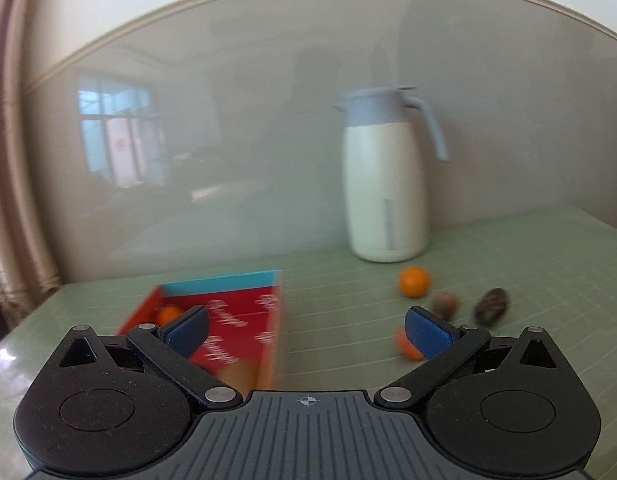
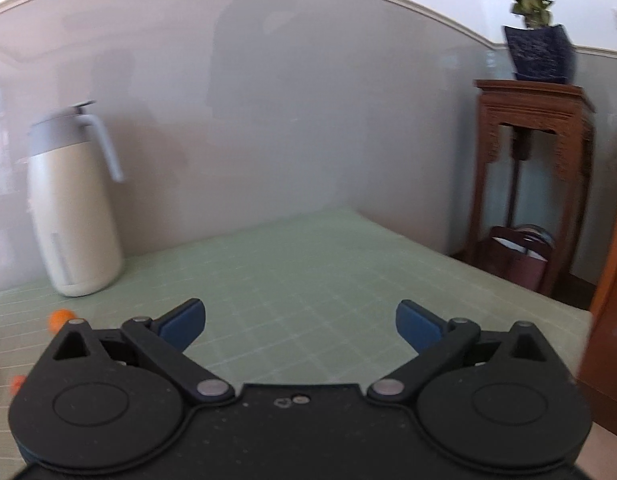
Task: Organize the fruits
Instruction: 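Grasp the orange cylindrical fruit piece with the left gripper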
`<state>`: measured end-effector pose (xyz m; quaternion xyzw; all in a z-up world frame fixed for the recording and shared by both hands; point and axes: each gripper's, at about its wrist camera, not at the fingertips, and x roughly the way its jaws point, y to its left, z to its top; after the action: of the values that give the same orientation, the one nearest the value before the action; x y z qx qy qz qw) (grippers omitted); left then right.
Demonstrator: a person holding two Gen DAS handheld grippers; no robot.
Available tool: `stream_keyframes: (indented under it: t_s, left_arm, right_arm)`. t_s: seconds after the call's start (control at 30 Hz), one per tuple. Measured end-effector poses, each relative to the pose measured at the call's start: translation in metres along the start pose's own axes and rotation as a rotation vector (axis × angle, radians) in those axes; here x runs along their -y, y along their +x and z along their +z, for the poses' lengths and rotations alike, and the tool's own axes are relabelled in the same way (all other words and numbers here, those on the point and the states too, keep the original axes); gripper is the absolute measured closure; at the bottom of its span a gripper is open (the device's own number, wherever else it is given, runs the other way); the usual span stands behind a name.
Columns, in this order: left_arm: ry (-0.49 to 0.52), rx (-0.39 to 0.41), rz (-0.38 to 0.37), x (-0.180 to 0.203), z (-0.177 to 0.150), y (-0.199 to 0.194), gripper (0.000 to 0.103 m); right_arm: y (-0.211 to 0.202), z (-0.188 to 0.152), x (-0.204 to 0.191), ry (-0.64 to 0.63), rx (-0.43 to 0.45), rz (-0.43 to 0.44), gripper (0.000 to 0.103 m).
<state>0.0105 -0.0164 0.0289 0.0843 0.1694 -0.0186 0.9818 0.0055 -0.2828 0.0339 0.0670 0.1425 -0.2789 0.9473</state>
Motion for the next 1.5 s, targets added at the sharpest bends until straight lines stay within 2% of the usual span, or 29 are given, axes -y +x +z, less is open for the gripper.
stream_keyframes:
  t_s: [0.2,0.4,0.53,0.6,0.67,0.73,0.8,0.9,0.97,1.0,1.2,1.5]
  left_arm:
    - [0.022,-0.063,-0.080,0.038,0.006,0.030,0.000]
    - [0.035,-0.105,-0.088,0.065,0.000,0.057,0.001]
    - [0.015,-0.151,-0.107,0.069,-0.005,0.075,0.001]
    - [0.003,-0.182,-0.125,0.072,-0.006,0.083,0.009]
    - [-0.012,-0.236,-0.150,0.073,-0.006,0.096,0.030]
    - [-0.039,-0.285,-0.156,0.074,-0.008,0.110,0.040]
    - [-0.078,-0.311,-0.160,0.071,-0.010,0.118,0.041]
    - [-0.091,-0.310,-0.157,0.070,-0.011,0.120,0.046]
    - [-0.096,-0.296,-0.151,0.071,-0.012,0.117,0.067]
    - [-0.099,-0.293,-0.152,0.070,-0.012,0.116,0.069]
    - [-0.112,-0.271,-0.144,0.067,-0.012,0.114,0.068]
    - [-0.071,-0.158,-0.091,0.048,0.000,0.083,0.068]
  right_arm:
    - [0.001,0.000,0.023,0.019,0.001,-0.029,0.000]
    - [0.001,0.001,0.042,0.036,0.002,-0.038,0.000]
    - [0.001,0.002,0.049,0.046,0.013,-0.057,0.000]
    - [0.000,0.002,0.051,0.050,0.019,-0.064,0.000]
    - [0.000,0.002,0.055,0.060,0.019,-0.066,0.000]
    - [0.002,0.003,0.058,0.068,0.012,-0.059,0.000]
    - [0.003,0.003,0.058,0.073,0.004,-0.050,0.000]
    - [0.004,0.004,0.057,0.070,0.003,-0.034,0.000]
    - [0.005,0.004,0.054,0.062,0.003,-0.024,0.000]
    - [0.005,0.004,0.053,0.060,0.004,-0.021,0.000]
    - [0.005,0.004,0.050,0.051,0.010,-0.011,0.000]
    - [0.005,0.005,0.042,0.052,0.003,0.003,0.000]
